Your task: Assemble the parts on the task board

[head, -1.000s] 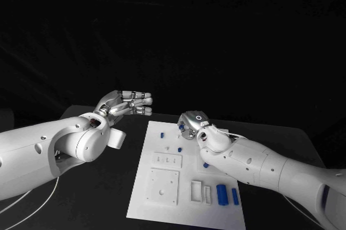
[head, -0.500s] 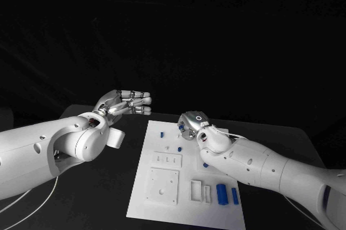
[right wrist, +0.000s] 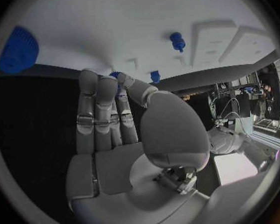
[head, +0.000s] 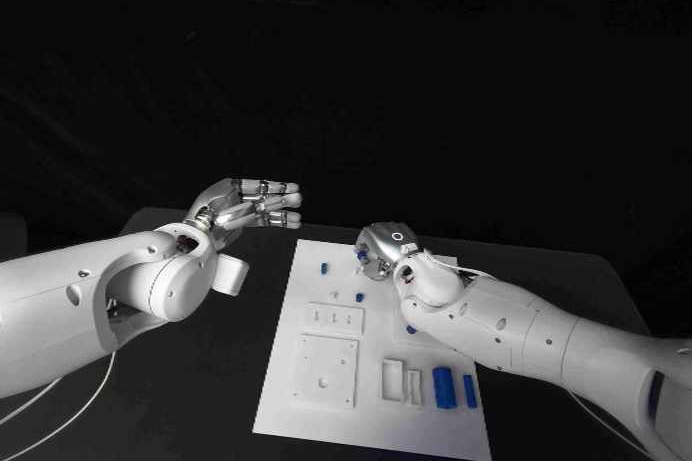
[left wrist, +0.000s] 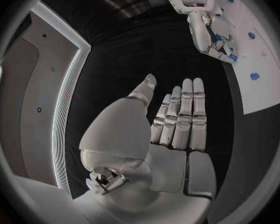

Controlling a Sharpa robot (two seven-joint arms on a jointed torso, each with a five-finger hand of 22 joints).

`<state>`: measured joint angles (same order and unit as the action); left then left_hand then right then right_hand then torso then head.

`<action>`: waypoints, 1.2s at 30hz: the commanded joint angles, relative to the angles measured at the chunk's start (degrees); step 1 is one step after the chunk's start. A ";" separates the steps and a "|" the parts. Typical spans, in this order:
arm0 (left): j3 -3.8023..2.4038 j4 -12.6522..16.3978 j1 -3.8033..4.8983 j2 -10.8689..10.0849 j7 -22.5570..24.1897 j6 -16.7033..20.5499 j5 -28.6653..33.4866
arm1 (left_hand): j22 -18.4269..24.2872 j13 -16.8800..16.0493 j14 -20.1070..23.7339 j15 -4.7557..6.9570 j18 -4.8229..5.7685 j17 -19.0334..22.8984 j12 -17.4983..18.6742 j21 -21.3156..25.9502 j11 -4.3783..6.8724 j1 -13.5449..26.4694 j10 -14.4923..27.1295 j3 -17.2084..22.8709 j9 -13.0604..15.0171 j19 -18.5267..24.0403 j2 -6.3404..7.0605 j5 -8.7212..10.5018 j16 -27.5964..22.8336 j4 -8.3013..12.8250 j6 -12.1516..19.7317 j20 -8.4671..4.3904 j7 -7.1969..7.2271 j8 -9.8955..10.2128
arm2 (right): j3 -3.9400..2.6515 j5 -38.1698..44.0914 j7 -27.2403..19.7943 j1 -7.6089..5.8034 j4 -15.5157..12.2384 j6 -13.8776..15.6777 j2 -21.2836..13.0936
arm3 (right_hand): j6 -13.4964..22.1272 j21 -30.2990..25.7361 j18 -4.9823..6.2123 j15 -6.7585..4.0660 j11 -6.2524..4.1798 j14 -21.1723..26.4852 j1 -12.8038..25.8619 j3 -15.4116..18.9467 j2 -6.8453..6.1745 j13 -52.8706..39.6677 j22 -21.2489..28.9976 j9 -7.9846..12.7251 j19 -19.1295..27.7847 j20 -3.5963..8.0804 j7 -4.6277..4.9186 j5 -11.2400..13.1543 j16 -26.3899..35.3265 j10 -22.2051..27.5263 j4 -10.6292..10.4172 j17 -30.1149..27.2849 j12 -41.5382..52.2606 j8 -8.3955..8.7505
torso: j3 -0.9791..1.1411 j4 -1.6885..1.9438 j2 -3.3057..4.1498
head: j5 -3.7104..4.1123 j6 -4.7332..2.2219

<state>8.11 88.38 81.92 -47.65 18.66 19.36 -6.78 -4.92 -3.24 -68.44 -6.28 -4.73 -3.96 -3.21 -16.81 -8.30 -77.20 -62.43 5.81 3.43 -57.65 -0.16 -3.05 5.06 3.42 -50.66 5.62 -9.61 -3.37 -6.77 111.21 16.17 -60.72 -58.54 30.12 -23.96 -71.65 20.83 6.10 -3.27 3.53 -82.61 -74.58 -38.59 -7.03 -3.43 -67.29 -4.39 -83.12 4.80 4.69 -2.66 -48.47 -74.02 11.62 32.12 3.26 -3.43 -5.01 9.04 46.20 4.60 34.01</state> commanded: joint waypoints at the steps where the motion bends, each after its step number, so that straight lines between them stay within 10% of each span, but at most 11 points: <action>1: -0.05 0.01 0.10 0.09 0.40 -0.85 -0.28 | 0.18 -0.09 0.28 -0.07 0.30 0.03 -0.24 -0.45 0.18 0.10 0.42 -0.24 -0.04 0.43 0.44 -0.22 -0.16 0.14 0.46 -0.14 -0.02 0.05 | 0.07 0.36 -0.05 0.16 0.24 -1.38 0.14 | -0.31 -0.46 0.68 -0.24 -1.63 0.00 0.26 -0.39 -0.04 -0.07 -0.17 -0.07 -0.44 0.12 0.13 -0.15 -0.06 -2.15 -0.02 -0.01 0.09 -0.24 | 0.00 0.07 0.04 | 0.09 0.05; 29: -0.06 0.24 0.20 -0.12 0.32 -0.82 -0.45 | 0.23 -0.08 0.29 -0.07 0.29 0.03 -0.24 -0.49 0.18 0.11 0.44 -0.22 -0.04 0.44 0.40 -0.26 -0.16 0.02 0.51 -0.13 -0.04 0.05 | 0.09 -1.68 -1.32 0.15 2.53 -3.98 1.26 | 3.02 -3.08 0.91 0.43 -0.61 0.18 1.42 2.86 -1.29 0.02 0.30 0.42 -0.96 -0.54 0.89 -0.15 0.57 1.77 -1.57 -0.54 0.02 -0.13 | -0.07 0.06 0.01 | 0.13 0.19; 36: -0.06 0.23 0.26 -0.18 0.31 -0.79 -0.46 | 0.23 -0.08 0.29 -0.07 0.29 0.03 -0.24 -0.49 0.18 0.12 0.44 -0.22 -0.04 0.45 0.41 -0.26 -0.17 0.02 0.52 -0.12 -0.04 0.05 | 0.09 -3.28 -1.70 0.13 2.44 -1.71 1.10 | 8.57 -6.74 2.49 2.39 1.93 0.13 1.34 5.83 -4.70 0.10 3.78 0.74 -1.40 -2.73 2.06 -0.25 3.38 11.35 -3.68 -3.02 0.05 -0.10 | -0.07 0.02 0.02 | 0.08 0.10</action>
<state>8.10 88.48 82.07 -47.83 18.56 19.29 -6.88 -4.74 -3.24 -68.46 -6.26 -4.73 -3.96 -3.21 -17.07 -8.09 -77.20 -62.23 5.81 3.43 -57.65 -0.16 -3.05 5.06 3.42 -50.61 5.62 -9.66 -3.37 -6.68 109.20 15.20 -60.61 -55.98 27.99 -22.78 -63.23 14.26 8.00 -1.13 5.40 -82.51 -73.06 -33.02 -11.54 -3.40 -63.68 -3.69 -84.03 2.22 6.73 -2.67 -45.20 -63.09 8.01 29.26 3.33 -3.80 -5.10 9.07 46.22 4.72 34.17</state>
